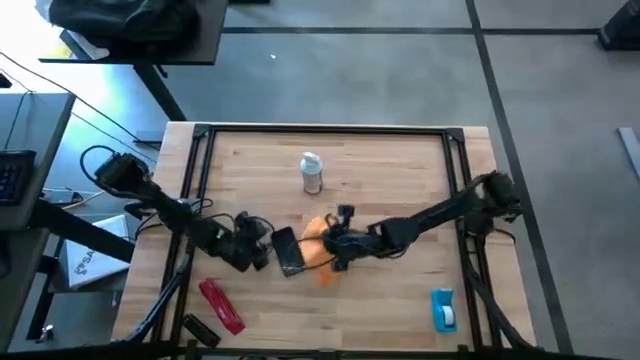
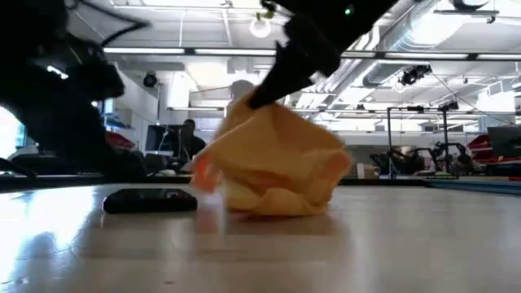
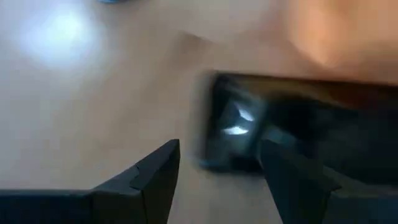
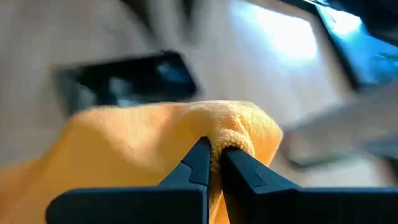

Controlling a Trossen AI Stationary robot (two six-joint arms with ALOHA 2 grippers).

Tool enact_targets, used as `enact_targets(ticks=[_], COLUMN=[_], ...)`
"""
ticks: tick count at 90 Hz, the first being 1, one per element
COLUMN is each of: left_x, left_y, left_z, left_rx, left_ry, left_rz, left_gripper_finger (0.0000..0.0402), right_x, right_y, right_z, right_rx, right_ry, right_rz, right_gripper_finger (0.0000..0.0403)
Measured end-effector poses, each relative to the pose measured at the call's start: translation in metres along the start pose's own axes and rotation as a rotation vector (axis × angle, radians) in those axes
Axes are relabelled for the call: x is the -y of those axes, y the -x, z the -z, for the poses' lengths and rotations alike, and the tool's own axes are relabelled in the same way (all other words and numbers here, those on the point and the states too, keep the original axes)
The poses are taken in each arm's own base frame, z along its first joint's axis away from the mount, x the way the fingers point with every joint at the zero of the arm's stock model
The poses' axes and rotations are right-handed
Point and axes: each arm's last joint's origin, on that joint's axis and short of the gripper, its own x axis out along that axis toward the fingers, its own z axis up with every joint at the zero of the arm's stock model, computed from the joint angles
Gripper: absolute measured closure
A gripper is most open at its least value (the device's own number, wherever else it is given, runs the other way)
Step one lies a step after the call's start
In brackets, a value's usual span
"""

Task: Apply microfiber cloth
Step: Wipe the front and back of the cellphone with the yellow microfiber cloth

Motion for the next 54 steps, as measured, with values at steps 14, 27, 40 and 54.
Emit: enact_targets(ticks=[14, 27, 40, 54], left_x=[0.009, 0.009, -0.006, -0.02], left_y=[0.004, -0.008, -0.028, -0.047], left_z=[0.018, 0.025, 0.017, -0.003], left_rx=[-0.052, 0.036, 0.165, 0.208], left_ry=[0.104, 0.084, 0.034, -0.018], left_rz=[0.029, -0.058, -0.24, -0.349], left_gripper_finger=[0.0197, 0.0197, 0.0197, 0.0197], right_x=[0.018, 0.021, 0.019, 0.018], right_y=[0.016, 0.018, 0.017, 0.017], right_z=[-0.005, -0.008, -0.01, -0.011], right_rx=[0.003, 0.026, 0.047, 0.058], right_ry=[-0.013, 0.02, 0.008, 0.001], right_rz=[0.019, -0.015, -0.094, -0.139], right_gripper_finger=[0.0403, 0.0403, 0.0403, 0.0403])
